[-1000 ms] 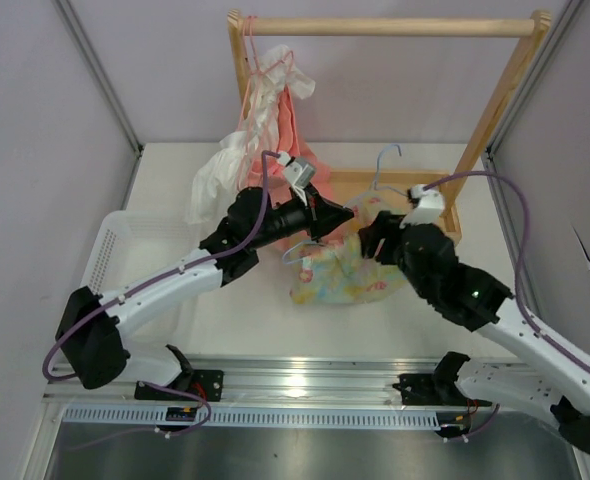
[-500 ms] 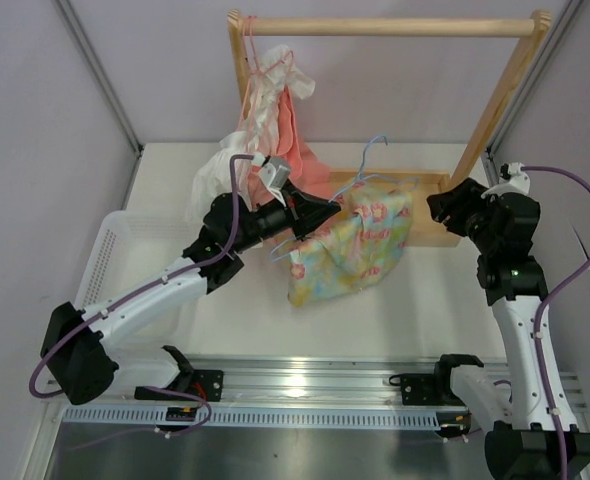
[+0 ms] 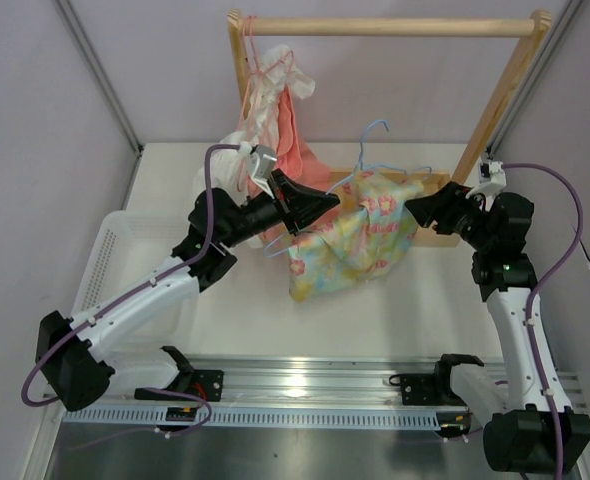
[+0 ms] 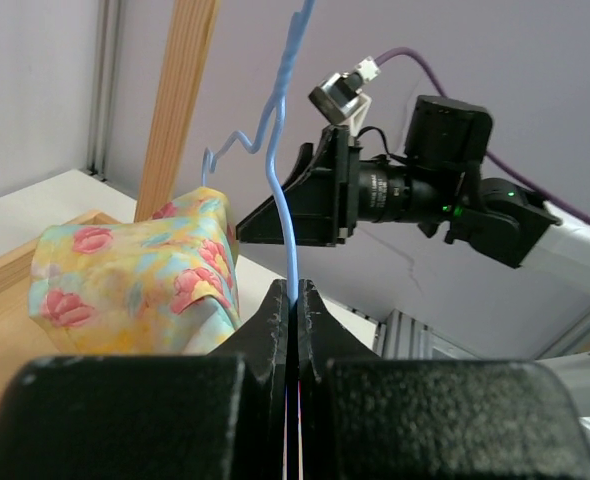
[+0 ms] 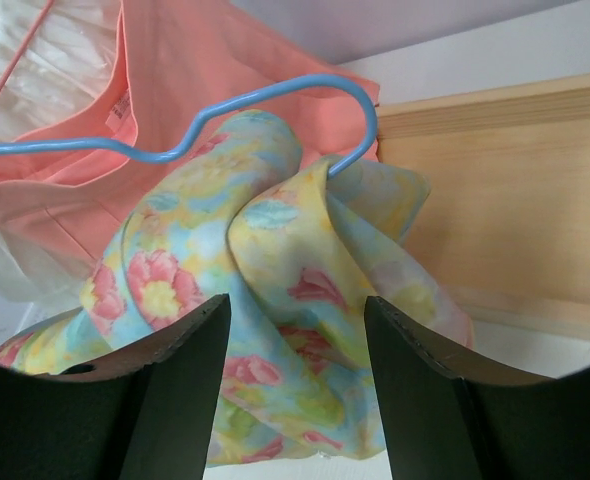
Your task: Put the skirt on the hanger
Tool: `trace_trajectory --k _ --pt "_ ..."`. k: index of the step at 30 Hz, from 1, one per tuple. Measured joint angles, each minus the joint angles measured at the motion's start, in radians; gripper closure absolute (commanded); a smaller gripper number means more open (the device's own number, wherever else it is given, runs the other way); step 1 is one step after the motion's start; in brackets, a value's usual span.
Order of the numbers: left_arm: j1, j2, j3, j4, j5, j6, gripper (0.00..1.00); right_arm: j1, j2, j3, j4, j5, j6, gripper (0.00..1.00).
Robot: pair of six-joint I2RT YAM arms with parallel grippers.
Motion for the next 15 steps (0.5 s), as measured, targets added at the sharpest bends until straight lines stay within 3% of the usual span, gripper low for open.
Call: trace_trajectory --k 2,4,5,6,8,9,10,12,15 --pt "0.004 -0.002 0.003 0.003 0.013 -0.014 1.0 0.0 0.01 0.0 0.017 -0.003 -0.002 0.41" --pt "0.011 -0.006 0.004 0.007 0.028 -0.031 1.0 0.0 0.019 0.0 0.03 -0.005 -0.005 0.49" --pt "0.015 -0.008 0.004 0.008 0.033 -0.038 1.0 0.0 0.023 0.0 0.036 -0.005 -0.007 0.55" --pt "0.019 -0.01 0.004 0.009 0.04 -0.045 1.0 0.0 0.027 0.0 0.041 -0.006 -0.009 0.69" --pt "0.026 -0.012 0.004 0.016 0.055 -0.06 1.0 0.0 0.031 0.0 0.051 -0.006 -0.008 0.76" --pt "0.029 -0.013 0.004 0.023 0.06 -0.068 1.0 0.0 0.031 0.0 0.055 -0.005 -0.006 0.89" --pt "0.031 -0.014 0.004 0.03 0.068 -0.076 1.0 0.0 0.029 0.002 0.055 -0.001 -0.009 0.93" --pt "0.035 -0.015 0.004 0.04 0.076 -0.086 1.0 0.0 0.028 0.016 0.041 0.011 -0.013 1.0" --pt "0.042 -0.023 -0.001 0.053 0.079 -0.095 1.0 0.0 0.017 0.063 -0.002 0.05 -0.021 1.0"
